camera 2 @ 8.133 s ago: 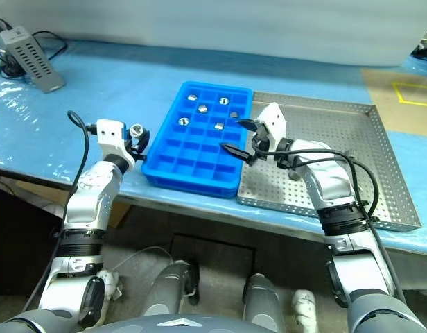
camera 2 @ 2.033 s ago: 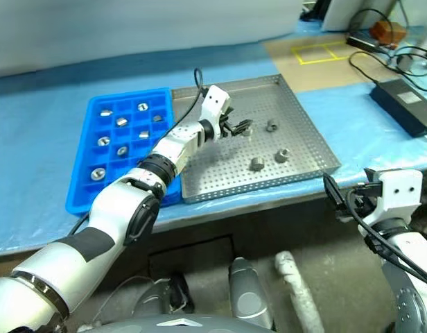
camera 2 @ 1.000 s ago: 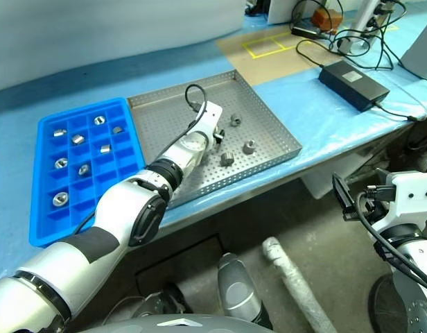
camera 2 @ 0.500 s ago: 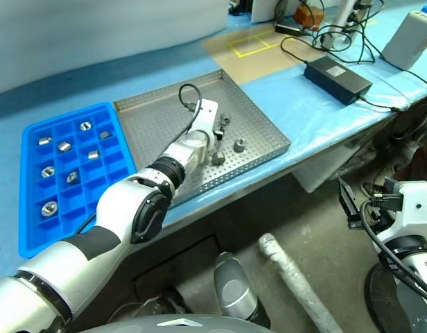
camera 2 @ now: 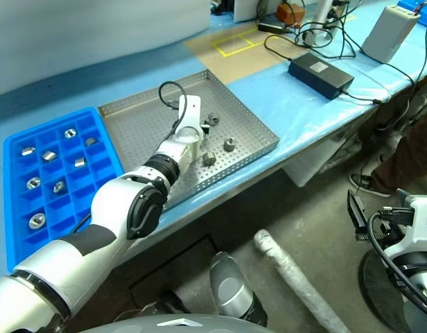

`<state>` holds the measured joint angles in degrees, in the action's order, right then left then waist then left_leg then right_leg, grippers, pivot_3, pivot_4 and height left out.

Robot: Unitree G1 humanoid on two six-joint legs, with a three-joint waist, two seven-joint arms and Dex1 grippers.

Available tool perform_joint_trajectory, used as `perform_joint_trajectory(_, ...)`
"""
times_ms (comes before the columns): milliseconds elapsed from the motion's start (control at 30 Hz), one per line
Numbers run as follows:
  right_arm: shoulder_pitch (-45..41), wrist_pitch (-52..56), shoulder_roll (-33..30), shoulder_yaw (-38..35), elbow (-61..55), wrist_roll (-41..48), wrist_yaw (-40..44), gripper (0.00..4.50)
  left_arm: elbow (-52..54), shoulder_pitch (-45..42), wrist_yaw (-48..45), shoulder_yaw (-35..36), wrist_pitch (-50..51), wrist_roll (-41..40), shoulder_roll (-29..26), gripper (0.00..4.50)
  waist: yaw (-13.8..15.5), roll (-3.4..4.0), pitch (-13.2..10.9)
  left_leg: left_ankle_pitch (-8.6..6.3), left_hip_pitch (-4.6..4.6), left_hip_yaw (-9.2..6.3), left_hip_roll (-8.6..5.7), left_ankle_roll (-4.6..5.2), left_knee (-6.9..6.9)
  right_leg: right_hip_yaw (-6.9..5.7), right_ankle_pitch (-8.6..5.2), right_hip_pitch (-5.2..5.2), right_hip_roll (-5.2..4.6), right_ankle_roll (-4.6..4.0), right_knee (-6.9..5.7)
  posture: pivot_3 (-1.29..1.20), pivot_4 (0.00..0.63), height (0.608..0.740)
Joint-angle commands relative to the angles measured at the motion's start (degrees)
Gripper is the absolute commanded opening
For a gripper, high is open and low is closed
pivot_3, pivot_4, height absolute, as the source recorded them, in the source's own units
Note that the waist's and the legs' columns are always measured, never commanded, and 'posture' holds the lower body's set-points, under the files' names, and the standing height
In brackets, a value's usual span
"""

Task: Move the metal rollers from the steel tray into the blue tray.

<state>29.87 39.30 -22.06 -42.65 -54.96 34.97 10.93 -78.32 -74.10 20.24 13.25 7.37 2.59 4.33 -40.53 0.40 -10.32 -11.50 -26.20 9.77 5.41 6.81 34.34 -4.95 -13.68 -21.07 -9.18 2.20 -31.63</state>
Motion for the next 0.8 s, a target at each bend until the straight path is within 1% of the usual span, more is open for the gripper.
perform_joint_trajectory(33, 1.26, -1.61, 0.69, -2.3, -2.78, 0.46, -0.92, 4.5, 0.52, -1.42, 0.83, -0.19, -0.58, 0.6, 0.13, 4.1, -0.27, 0.0, 0.0, -0.01, 0.0, 0.0, -0.01, 0.0, 0.0, 0.0, -0.01, 0.01, 0.0, 0.02, 0.01, -1.18, 0.15, 0.74)
perform_joint_trajectory(267, 3.73, -2.51, 1.69, -2.47, -3.61, 0.42, -1.34, 4.5, 0.08, 1.09, 0.33, 0.03, 1.3, 0.97, 0.85, 4.1, -1.72, 0.0, 0.0, -0.07, 0.07, -0.09, -0.07, -0.03, 0.0, 0.0, -0.07, 0.12, -0.02, 0.13, 0.04, -1.21, 0.15, 0.74)
perform_joint_trajectory(400, 5.8, -3.3, 2.38, -3.53, -3.95, 0.84, -1.19, 4.5, 0.17, 1.98, 2.71, 1.21, 1.27, 0.46, 0.37, 4.1, -2.47, 0.0, 0.0, -0.08, 0.23, -0.15, -0.08, -0.05, 0.0, 0.0, -0.1, 0.28, -0.02, 0.18, 0.04, -1.22, 0.15, 0.74)
perform_joint_trajectory(600, 7.4, -4.19, 2.86, -3.18, -4.13, 0.98, -1.34, 4.5, 0.31, 2.26, 6.5, 2.96, 0.2, -0.16, -0.72, 4.1, -4.17, 0.01, 0.01, -0.1, 0.3, -0.34, -0.18, -0.11, 0.0, 0.0, -0.14, 0.41, -0.02, 0.27, 0.12, -1.22, 0.15, 0.74)
perform_joint_trajectory(800, 7.42, -4.28, 2.02, -3.34, -3.37, 1.24, -1.02, 4.5, 0.34, 2.39, 6.28, 5.28, -0.58, -1.58, -1.09, 4.1, -4.76, 0.01, 0.01, -0.12, 0.29, -0.47, -0.26, -0.14, 0.0, 0.0, -0.17, 0.44, -0.02, 0.33, 0.13, -1.22, 0.15, 0.74)
